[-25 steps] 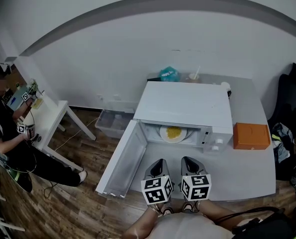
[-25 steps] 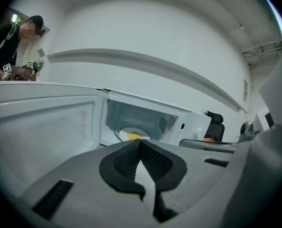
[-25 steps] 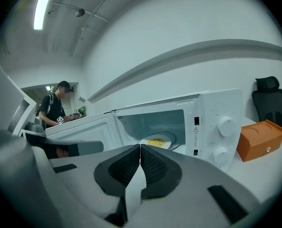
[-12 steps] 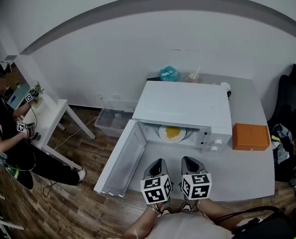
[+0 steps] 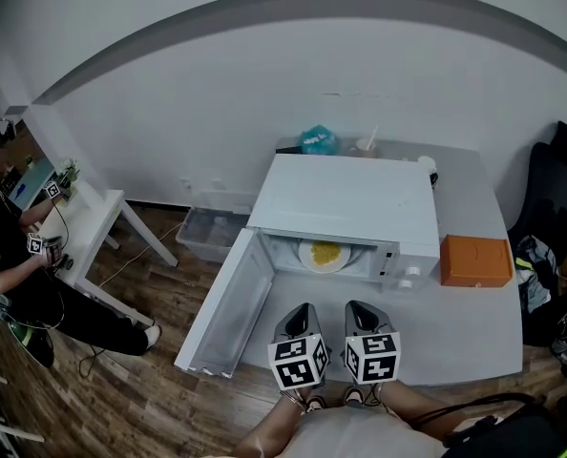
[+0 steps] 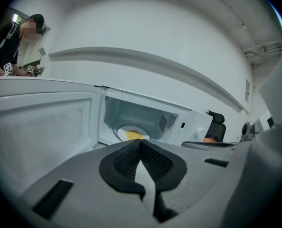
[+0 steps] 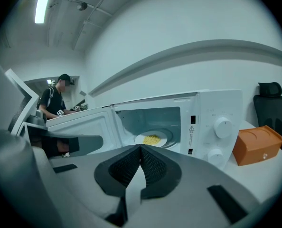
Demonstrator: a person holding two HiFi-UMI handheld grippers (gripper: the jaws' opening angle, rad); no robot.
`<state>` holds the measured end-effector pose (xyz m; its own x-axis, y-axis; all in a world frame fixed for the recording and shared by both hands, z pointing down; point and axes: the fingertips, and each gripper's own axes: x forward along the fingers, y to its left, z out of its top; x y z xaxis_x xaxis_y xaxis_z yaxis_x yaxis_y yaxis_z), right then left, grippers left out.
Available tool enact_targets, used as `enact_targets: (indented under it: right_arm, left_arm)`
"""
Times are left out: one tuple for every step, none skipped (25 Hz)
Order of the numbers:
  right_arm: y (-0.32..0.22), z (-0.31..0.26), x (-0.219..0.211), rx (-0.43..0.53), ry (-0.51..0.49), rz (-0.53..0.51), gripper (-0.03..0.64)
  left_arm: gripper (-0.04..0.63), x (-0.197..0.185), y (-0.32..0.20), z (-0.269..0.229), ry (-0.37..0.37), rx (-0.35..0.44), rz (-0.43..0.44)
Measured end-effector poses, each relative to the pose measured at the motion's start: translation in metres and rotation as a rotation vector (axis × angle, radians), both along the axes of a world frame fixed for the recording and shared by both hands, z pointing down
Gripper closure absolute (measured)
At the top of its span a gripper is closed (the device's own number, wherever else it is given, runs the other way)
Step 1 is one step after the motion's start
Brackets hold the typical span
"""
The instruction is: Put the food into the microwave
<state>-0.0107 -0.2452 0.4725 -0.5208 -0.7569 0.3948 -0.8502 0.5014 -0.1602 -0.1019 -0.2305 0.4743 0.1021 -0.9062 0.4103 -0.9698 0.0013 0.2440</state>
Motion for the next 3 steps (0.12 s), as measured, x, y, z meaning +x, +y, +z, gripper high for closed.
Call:
enact_targets:
  right_arm:
    - [0.0003,0.0000,-0.0002,0.004,0.006,-0.002,0.600]
    - [0.0007,0.0000,-0.0004,0.007,0.011,-0.005,0.600]
    - [0.0011,0.0000,-0.0006,0.010,0.015,-0.007,0.600]
  left_arm:
    - [0.591,-0.0001,-0.0002,0.0006,0.002,-0.001,-0.002]
    - [0.591,-0.0003,-0.0003,0.0012,0.003,-0.001,-0.004]
    - [0.591,-0.0004,-0.0003,0.0017,0.005,-0.001,-0.006]
